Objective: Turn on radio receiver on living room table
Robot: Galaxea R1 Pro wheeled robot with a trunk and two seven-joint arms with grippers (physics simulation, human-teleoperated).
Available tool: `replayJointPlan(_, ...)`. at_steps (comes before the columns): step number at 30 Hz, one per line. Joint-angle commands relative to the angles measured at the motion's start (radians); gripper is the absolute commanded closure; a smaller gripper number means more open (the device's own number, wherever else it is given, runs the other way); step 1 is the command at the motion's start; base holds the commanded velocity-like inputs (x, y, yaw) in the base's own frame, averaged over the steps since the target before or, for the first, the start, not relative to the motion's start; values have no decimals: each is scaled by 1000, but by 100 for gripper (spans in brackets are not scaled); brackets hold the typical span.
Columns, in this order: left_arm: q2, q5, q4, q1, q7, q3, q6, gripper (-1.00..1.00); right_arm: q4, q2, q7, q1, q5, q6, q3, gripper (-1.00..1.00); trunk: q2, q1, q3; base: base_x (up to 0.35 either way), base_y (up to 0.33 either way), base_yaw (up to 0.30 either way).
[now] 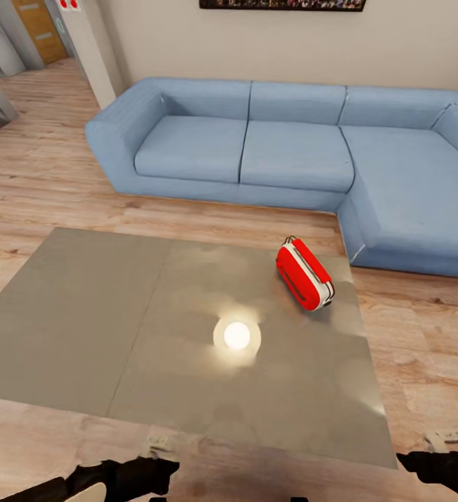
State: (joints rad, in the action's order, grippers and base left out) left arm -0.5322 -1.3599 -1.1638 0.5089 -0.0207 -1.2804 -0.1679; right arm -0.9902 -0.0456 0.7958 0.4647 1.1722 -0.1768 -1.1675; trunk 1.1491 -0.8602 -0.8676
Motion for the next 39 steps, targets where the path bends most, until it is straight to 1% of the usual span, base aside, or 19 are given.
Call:
replayJointPlan(1, 0, -20, 18, 0, -4, -27, 17, 100, 18, 0, -4, 0, 16, 12, -17, -100, 0, 0, 2, 0, 0, 0)
replayJointPlan(2, 0, -77, 68, 0, -23, -101, 65, 100, 69, -1, -19, 0, 67, 42, -65, -100, 0, 0, 3, 0, 0, 0)
replayJointPlan(3, 1, -94, 84, 0, -32, -124, 81, 100, 87, -2, -24, 0, 84, 52, -81, -100, 0, 0, 5, 0, 0, 0)
replayJointPlan(5, 1, -171, 162, 0, -81, -224, 160, 100, 168, -6, -57, -13, 157, 100, -160, -100, 0, 0, 8, 0, 0, 0)
replayJointPlan(7, 4, -229, 223, 0, -121, -290, 209, 100, 214, -6, -91, -38, 187, 135, -205, -100, 0, 0, 11, 0, 0, 0)
replayJointPlan(11, 10, -342, 305, 0, -154, -382, 247, 100, 284, -7, -143, -91, 204, 164, -233, -100, 0, 0, 18, 0, 0, 0)
replayJointPlan(14, 16, -439, 368, -1, -159, -475, 255, 100, 367, -7, -202, -148, 207, 173, -239, -100, 0, 0, 23, 0, 0, 0)
replayJointPlan(15, 22, -455, 392, -6, -158, -490, 256, 100, 394, -7, -222, -164, 208, 179, -240, -100, 0, 0, 24, 0, 0, 0)
replayJointPlan(17, 35, -470, 441, -28, -155, -504, 256, 100, 438, -7, -259, -189, 208, 191, -240, -100, 0, 0, 28, 0, 0, 0)
replayJointPlan(18, 56, -478, 507, -58, -154, -511, 255, 100, 488, -8, -306, -215, 209, 205, -240, -100, 0, 0, 29, 0, 0, 0)
replayJointPlan(20, 108, -483, 612, -100, -154, -516, 255, 100, 563, -9, -372, -243, 209, 225, -240, -100, 0, 0, 32, 0, 0, 0)
replayJointPlan(21, 123, -483, 638, -111, -154, -516, 255, 100, 582, -9, -387, -250, 209, 229, -240, -100, 0, 0, 34, 0, 0, 0)
replayJointPlan(24, 226, -485, 814, -184, -154, -518, 255, 100, 680, -15, -452, -292, 210, 257, -239, -100, 0, 0, 39, 0, 0, 0)
replayJointPlan(25, 246, -485, 854, -198, -154, -518, 255, 100, 697, -17, -460, -300, 210, 265, -239, -100, 0, 0, 41, 0, 0, 0)
replayJointPlan(28, 273, -485, 913, -222, -152, -518, 255, 100, 722, -18, -470, -312, 210, 279, -239, -100, 0, 0, 45, 0, 0, 0)
replayJointPlan(33, 289, -487, 942, -236, -138, -517, 254, 100, 734, -18, -475, -317, 210, 287, -238, -100, 0, 0, 53, 0, 0, 0)
replayJointPlan(35, 299, -486, 944, -242, -102, -518, 254, 100, 736, -19, -475, -317, 210, 288, -239, -100, 0, 0, 57, 0, 0, 0)
replayJointPlan(36, 313, -487, 948, -249, -43, -518, 255, 100, 737, -18, -475, -317, 210, 288, -238, -100, 0, 0, 58, 0, 0, 0)
replayJointPlan(39, 335, -486, 962, -256, 50, -517, 256, 100, 740, -19, -476, -317, 210, 289, -238, -100, 0, 0, 63, 0, 0, 0)
